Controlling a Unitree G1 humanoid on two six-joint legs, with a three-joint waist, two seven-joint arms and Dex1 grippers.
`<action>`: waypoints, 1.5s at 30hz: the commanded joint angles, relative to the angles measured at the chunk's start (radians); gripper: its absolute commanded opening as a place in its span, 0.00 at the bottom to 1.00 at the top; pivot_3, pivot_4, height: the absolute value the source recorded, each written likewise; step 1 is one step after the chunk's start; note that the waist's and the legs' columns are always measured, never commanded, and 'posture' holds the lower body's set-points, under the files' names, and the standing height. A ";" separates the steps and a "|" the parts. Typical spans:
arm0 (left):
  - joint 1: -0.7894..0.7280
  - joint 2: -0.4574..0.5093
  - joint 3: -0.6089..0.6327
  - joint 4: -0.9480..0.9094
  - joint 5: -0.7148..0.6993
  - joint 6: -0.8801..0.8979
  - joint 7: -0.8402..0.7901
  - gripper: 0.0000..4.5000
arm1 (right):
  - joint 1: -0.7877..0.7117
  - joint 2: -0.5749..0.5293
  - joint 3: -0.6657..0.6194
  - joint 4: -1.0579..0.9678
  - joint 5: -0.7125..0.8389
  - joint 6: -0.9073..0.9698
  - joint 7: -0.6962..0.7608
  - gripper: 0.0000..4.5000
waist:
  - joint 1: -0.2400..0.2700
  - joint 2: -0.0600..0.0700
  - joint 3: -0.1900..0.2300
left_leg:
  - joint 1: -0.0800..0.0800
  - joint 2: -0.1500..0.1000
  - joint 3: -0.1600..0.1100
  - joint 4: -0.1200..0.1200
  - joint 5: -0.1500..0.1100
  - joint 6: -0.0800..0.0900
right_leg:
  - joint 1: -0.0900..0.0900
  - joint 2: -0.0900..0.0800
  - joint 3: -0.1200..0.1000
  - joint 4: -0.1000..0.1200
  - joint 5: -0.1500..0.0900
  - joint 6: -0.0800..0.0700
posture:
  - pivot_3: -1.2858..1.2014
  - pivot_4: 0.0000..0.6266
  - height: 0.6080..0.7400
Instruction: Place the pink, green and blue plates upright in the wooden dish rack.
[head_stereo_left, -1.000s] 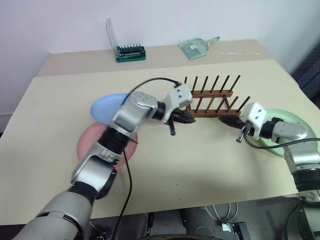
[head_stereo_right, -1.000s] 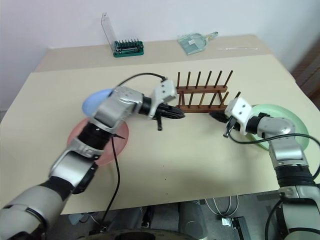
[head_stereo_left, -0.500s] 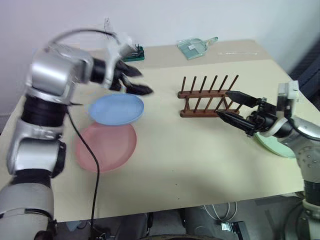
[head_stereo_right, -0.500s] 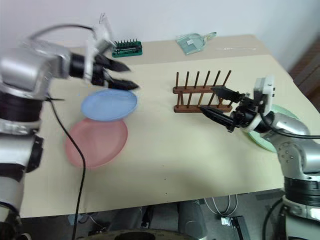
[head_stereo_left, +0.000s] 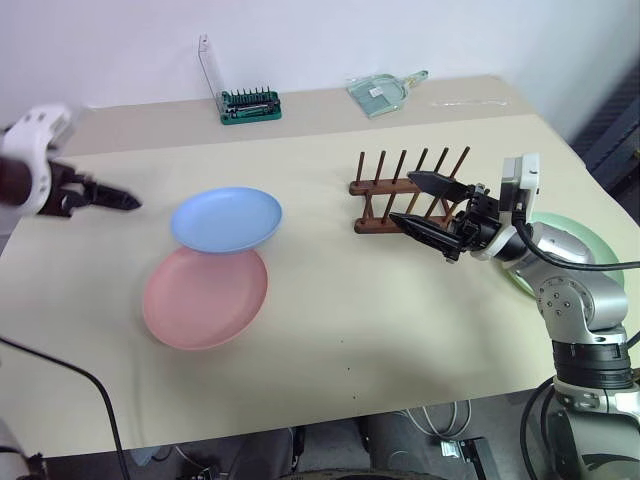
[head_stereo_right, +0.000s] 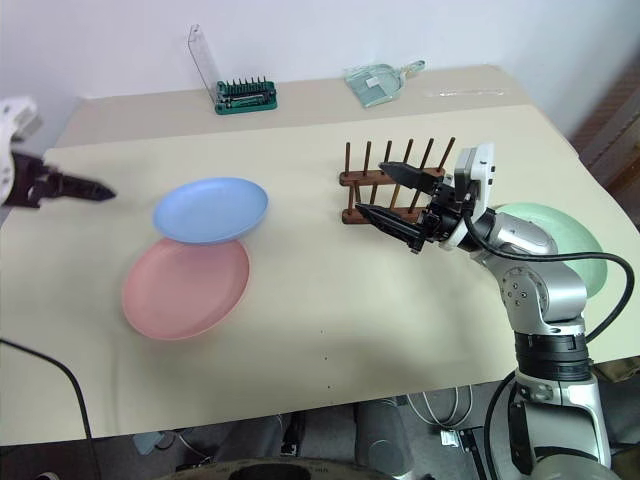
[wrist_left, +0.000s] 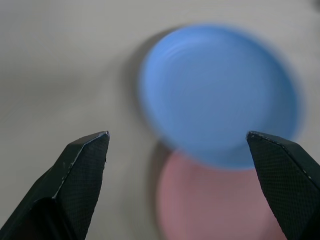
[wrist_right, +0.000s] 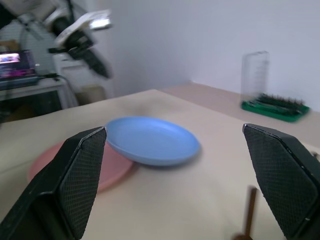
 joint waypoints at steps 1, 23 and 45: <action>0.171 0.095 0.075 -0.119 -0.132 0.044 0.012 1.00 | -0.038 0.012 0.003 -0.009 -0.009 -0.028 0.022 0.99 | -0.007 0.000 0.000 | 0.000 0.000 0.000 0.000 0.000 0.000 | 0.000 0.000 0.000 0.000 0.000 0.000 | 0.52 0.24 0.96; 0.209 -0.139 -0.009 0.021 -0.504 0.044 0.433 1.00 | 0.043 -0.009 -0.029 -0.136 -0.032 -0.015 -0.036 0.99 | 0.017 -0.004 -0.001 | 0.001 -0.001 0.001 0.001 0.001 -0.002 | 0.000 -0.002 0.000 -0.001 0.001 -0.001 | 0.52 0.24 0.96; 0.247 0.201 -0.209 -0.133 -0.608 0.008 0.070 0.00 | 0.044 -0.023 -0.040 -0.111 -0.046 -0.052 -0.028 1.00 | 0.010 -0.005 -0.001 | 0.001 -0.001 0.003 -0.001 0.000 -0.003 | -0.001 -0.003 0.000 -0.001 0.001 -0.002 | 0.52 0.24 0.96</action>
